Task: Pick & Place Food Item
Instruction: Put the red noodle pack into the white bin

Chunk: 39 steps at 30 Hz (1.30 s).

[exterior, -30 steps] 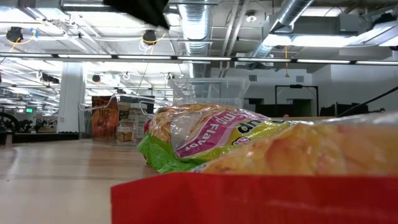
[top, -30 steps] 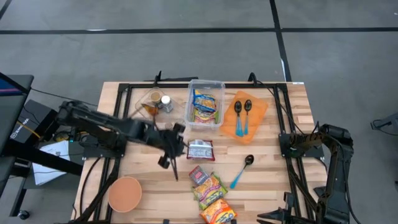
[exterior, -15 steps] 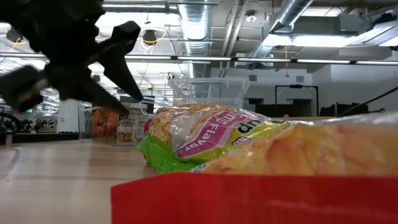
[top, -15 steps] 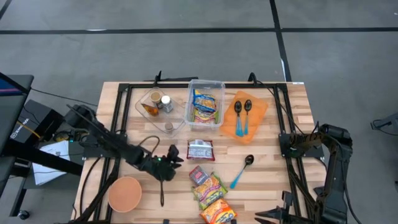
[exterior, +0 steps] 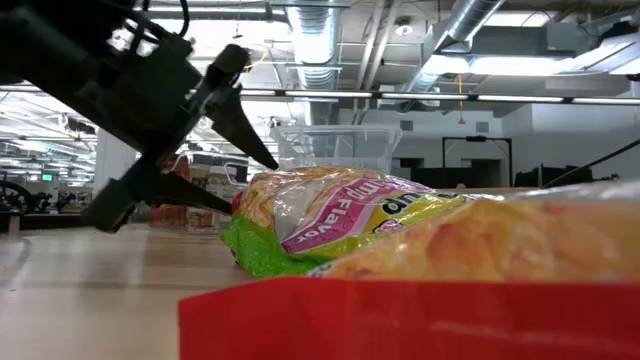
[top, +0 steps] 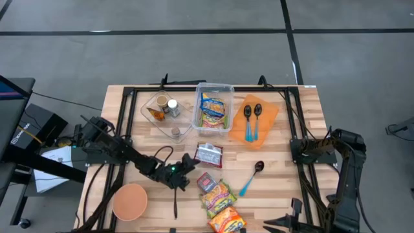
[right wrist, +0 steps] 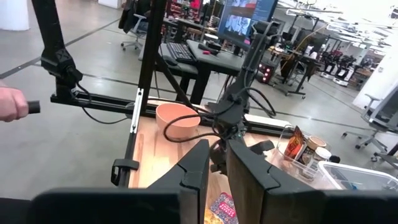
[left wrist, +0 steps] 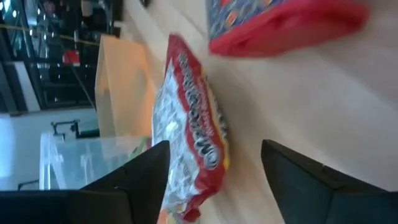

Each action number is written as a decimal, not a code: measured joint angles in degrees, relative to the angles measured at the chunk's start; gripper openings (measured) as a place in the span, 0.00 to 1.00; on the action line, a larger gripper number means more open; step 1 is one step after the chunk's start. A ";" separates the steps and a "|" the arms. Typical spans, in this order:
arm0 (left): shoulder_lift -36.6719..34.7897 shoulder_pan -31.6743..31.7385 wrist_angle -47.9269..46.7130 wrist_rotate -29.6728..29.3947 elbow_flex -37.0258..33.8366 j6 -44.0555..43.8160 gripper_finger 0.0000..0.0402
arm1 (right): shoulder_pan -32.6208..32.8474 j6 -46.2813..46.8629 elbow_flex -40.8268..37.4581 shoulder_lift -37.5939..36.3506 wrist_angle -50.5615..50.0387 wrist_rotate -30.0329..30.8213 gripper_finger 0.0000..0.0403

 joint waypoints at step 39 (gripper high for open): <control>-32.16 5.00 -14.91 16.88 1.36 -66.49 0.00 | -0.04 1.50 -0.02 0.00 -1.15 -1.25 0.13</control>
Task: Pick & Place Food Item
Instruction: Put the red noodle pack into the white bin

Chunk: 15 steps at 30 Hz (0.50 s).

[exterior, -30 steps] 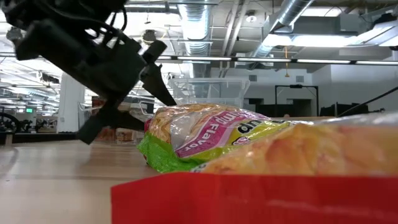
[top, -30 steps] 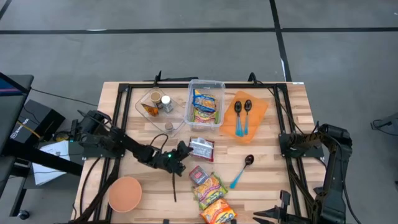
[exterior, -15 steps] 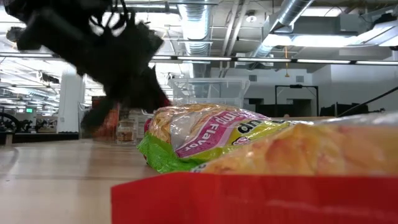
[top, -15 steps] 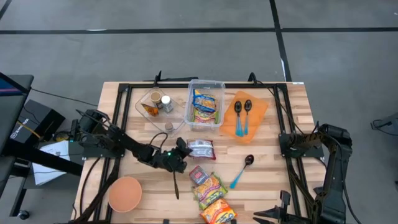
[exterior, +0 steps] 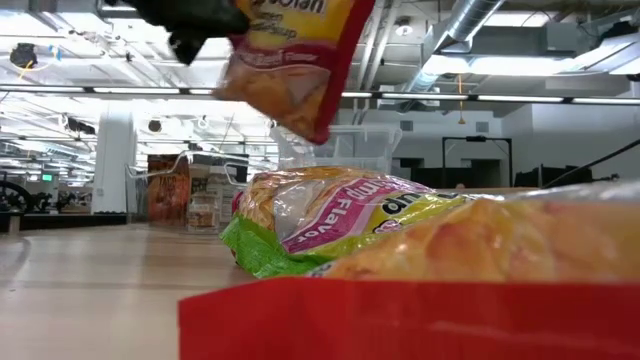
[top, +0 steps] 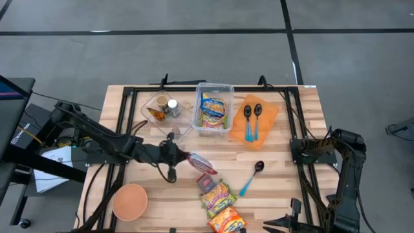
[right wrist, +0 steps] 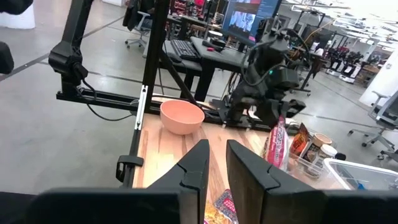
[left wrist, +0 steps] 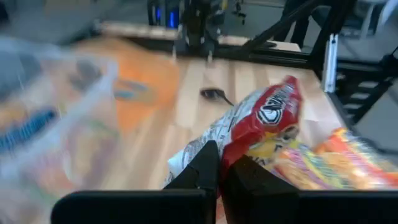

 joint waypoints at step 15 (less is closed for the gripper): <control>-1.23 -9.16 -19.20 5.22 -0.09 -36.59 0.00 | 0.00 1.33 0.00 0.00 -0.04 -0.08 0.13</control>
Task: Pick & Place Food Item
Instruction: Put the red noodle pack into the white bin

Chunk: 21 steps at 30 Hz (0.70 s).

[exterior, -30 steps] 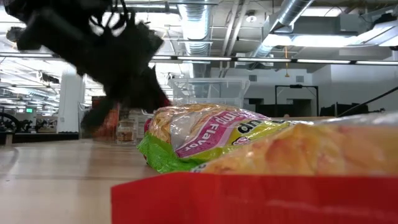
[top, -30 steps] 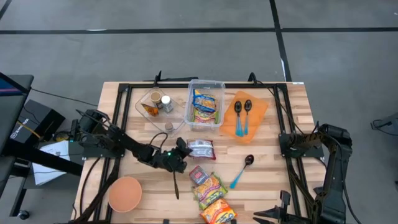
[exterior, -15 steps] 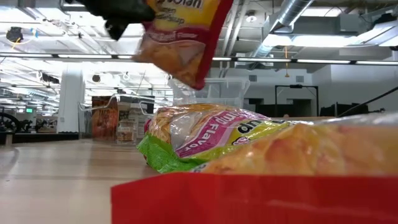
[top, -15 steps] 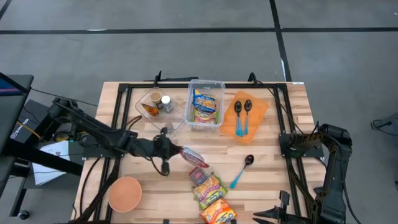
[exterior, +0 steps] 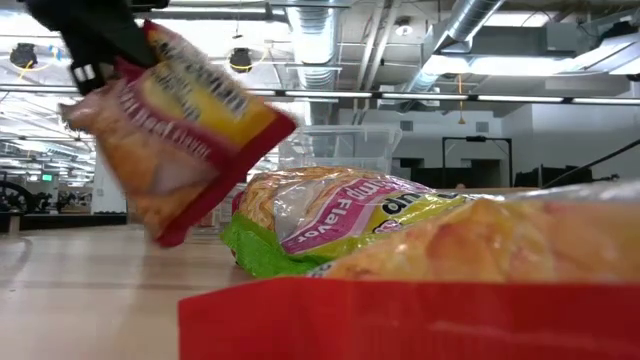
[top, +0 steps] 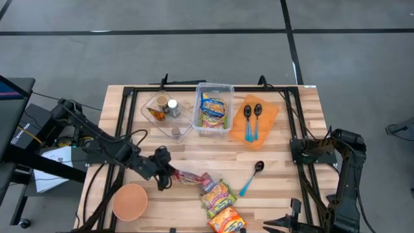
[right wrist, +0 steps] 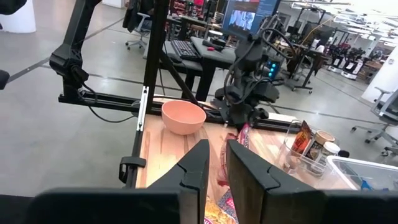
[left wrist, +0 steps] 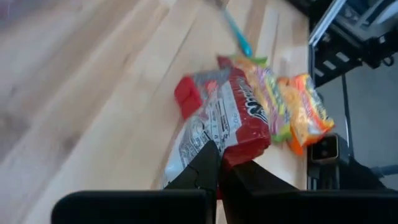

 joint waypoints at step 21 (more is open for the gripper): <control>0.00 0.30 -2.98 -6.10 -9.09 -7.47 0.15 | -0.20 0.63 0.00 0.00 -0.39 -1.81 0.13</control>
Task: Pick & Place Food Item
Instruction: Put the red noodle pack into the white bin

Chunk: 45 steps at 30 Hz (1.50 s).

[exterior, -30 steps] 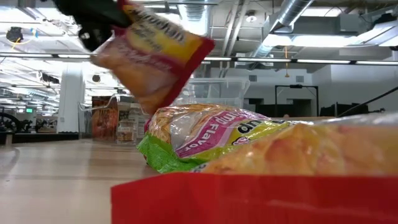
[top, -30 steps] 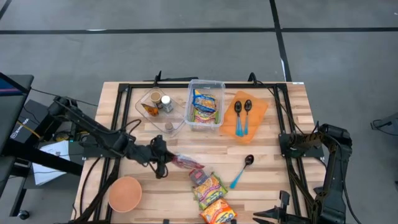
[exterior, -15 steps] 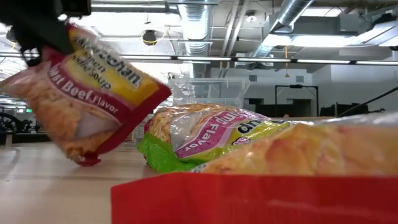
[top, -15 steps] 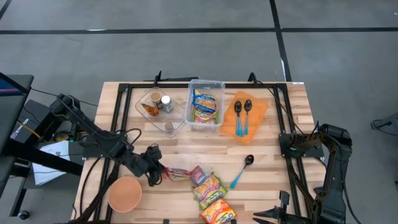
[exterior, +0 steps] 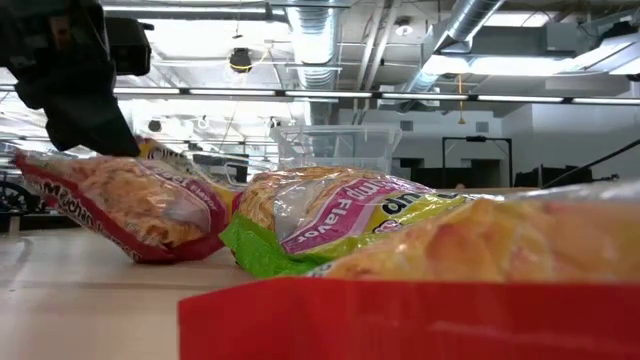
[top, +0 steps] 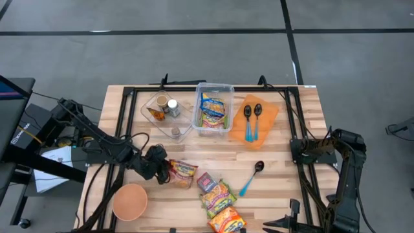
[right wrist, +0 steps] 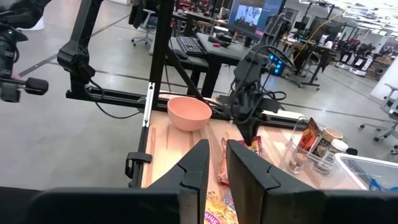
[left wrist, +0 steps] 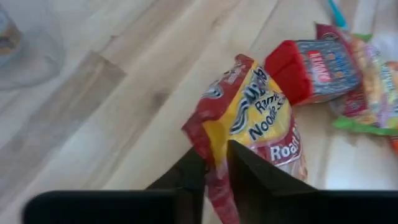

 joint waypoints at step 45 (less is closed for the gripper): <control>16.39 1.58 -0.73 5.20 12.86 48.59 0.37 | -2.59 3.94 -0.02 0.00 -3.48 -3.81 0.13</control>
